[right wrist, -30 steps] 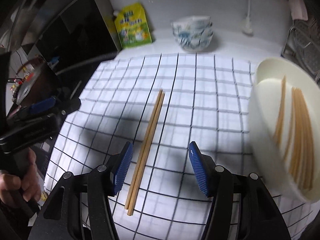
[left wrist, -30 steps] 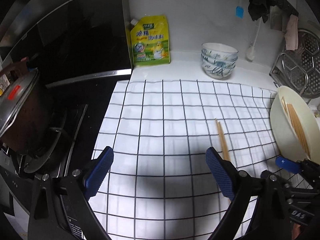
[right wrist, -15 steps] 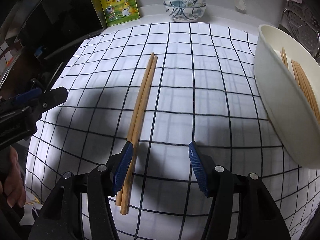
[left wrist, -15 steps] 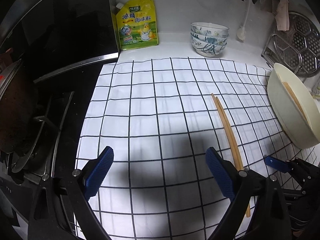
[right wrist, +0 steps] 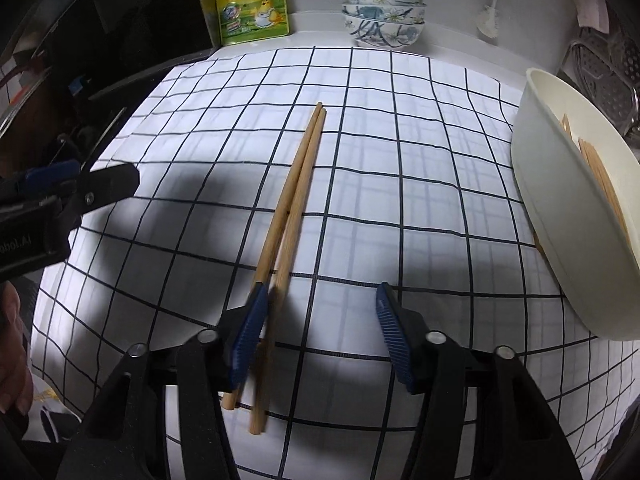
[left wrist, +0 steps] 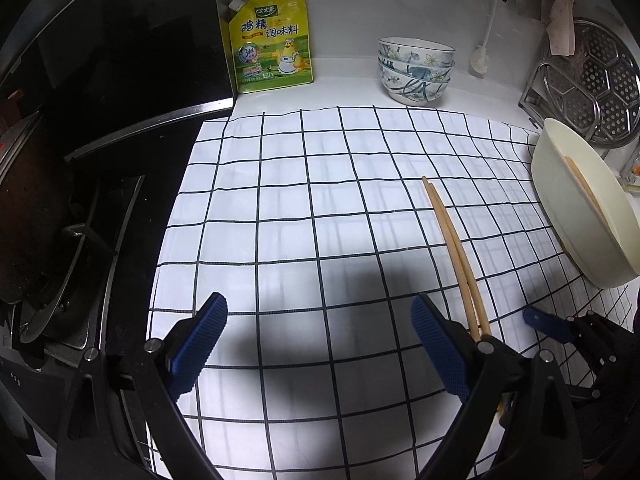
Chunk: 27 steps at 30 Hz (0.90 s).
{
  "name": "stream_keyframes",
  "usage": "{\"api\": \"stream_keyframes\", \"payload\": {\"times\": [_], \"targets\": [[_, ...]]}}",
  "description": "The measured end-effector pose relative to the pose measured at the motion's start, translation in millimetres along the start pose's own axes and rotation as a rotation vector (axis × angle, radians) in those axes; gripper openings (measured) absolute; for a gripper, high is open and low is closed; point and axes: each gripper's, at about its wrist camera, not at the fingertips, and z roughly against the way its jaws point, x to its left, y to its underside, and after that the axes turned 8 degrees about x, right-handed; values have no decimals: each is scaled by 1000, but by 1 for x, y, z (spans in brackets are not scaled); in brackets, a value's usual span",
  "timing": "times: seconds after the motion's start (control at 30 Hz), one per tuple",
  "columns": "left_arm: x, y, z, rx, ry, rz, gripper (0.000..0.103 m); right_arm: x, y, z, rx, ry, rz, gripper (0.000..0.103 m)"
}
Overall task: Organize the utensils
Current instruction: 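Lower the right tool and grasp another wooden chopstick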
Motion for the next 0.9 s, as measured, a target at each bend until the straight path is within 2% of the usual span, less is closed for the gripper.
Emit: {"api": "stream_keyframes", "payload": {"times": [0.03, 0.2, 0.53, 0.7, 0.87, 0.9], "targets": [[0, 0, 0, 1, 0, 0, 91, 1, 0, 0, -1, 12, 10, 39], [-14, 2, -5, 17, 13, -10, 92, -3, -2, 0, -13, 1, 14, 6], [-64, 0, -25, 37, 46, -75, 92, -49, 5, 7, -13, 9, -95, 6], [-76, -3, -37, 51, 34, -81, 92, -70, 11, 11, -14, 20, -143, 6], [-82, 0, -44, 59, 8, -79, 92, -74, 12, 11, -11, 10, -143, 7], [-82, 1, -46, 62, 4, -78, 92, -75, 11, 12, -16, 10, -146, 11]]}}
